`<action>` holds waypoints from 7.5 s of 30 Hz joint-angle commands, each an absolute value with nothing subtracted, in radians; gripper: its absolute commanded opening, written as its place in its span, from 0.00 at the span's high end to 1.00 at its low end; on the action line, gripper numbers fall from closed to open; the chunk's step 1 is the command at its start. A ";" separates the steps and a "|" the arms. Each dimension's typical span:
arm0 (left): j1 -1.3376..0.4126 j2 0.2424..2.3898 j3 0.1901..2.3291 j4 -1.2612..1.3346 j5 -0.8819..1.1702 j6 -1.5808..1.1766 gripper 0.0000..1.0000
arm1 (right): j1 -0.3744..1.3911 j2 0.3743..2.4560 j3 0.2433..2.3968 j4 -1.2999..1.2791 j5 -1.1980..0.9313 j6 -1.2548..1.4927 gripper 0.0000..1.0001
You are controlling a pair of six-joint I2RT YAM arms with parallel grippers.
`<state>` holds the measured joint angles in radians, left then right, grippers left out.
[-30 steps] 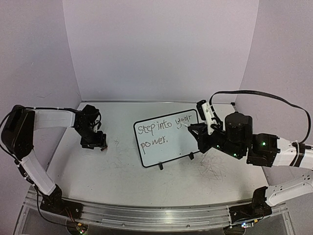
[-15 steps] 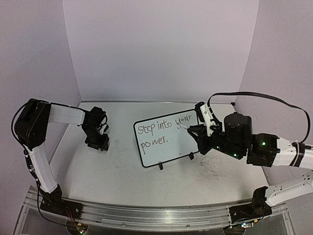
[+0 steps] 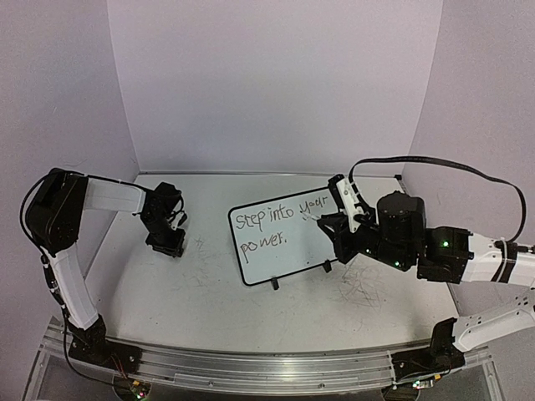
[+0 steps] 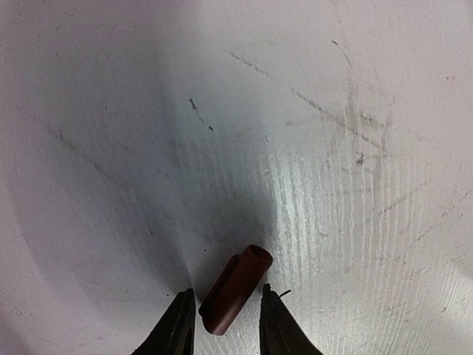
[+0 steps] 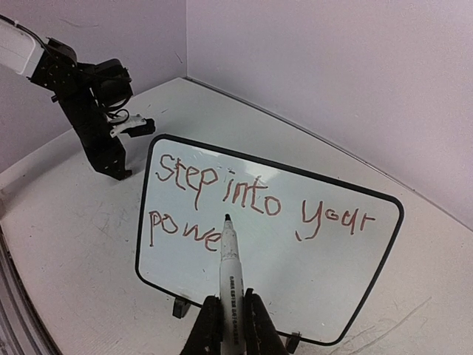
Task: Write a sentence on the whiteboard
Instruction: Pick up the pen cap from the center of the board, then insert the whiteboard marker without the cap into the pen cap.
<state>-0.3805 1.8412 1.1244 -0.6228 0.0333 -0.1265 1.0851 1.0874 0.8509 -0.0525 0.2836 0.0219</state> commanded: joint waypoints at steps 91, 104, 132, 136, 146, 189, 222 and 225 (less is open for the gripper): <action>-0.553 1.269 1.069 -0.690 -0.024 -0.146 1.00 | 0.935 1.160 0.995 -0.108 -0.190 0.013 1.00; -0.858 1.019 1.105 -0.689 -0.003 -0.080 1.00 | 0.896 1.371 1.251 -0.432 -0.444 -0.087 1.00; -1.163 1.312 1.174 -0.656 -0.190 0.202 1.00 | 0.896 1.560 1.447 -0.501 -0.617 -0.034 1.00; -1.169 1.324 1.174 -0.649 -0.190 0.207 1.00 | 0.896 1.576 1.463 -0.499 -0.652 -0.037 1.00; -1.177 1.339 1.174 -0.630 -0.189 0.211 1.00 | 0.896 1.590 1.458 -0.497 -0.664 -0.044 1.00; -1.189 1.306 1.136 -0.615 -0.215 0.197 1.00 | 0.896 1.488 1.341 -0.429 -0.600 -0.027 1.00; -1.194 1.313 1.152 -0.612 -0.210 0.198 1.00 | 0.896 1.561 1.354 -0.391 -0.637 -0.018 1.00; -1.195 1.315 1.149 -0.611 -0.212 0.198 1.00 | 0.896 1.563 1.348 -0.391 -0.640 -0.019 1.00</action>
